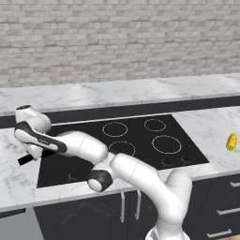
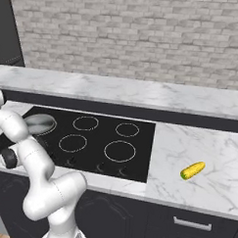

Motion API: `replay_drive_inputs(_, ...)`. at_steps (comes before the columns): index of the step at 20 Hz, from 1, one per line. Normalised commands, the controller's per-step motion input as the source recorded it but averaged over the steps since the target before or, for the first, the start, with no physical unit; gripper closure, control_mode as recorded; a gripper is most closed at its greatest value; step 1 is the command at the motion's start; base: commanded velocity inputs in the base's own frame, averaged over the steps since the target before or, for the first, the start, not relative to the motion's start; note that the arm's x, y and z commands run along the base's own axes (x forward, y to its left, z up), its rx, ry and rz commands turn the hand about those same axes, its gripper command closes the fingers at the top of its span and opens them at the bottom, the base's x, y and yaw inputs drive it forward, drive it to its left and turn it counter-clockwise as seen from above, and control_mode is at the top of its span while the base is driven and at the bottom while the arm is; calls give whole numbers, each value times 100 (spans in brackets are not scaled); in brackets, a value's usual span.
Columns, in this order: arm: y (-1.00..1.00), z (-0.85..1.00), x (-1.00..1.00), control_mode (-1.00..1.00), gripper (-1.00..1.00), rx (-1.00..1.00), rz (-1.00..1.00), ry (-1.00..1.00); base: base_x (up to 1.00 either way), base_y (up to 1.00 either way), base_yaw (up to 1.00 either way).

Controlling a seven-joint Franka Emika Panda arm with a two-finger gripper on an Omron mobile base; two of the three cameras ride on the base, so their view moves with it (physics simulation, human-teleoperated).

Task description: Put the potato and corn in the pan. Then turn on the front left burner and set the heat to medium.

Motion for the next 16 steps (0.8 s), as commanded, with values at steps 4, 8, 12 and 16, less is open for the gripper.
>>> replay_drive_inputs(4, 1, 65, -42, -100, -100, 0, 2, -12, 0, 0, 0)
replay_drive_inputs(8, 10, 60, -58, -100, -100, 7, 12, -12, 0, 0, 0)
replay_drive_inputs(12, -16, 48, -98, -100, -100, 1, 34, -32, 0, 0, 0)
replay_drive_inputs(16, -2, 66, -84, -100, -100, -18, 59, -13, 0, 0, 0)
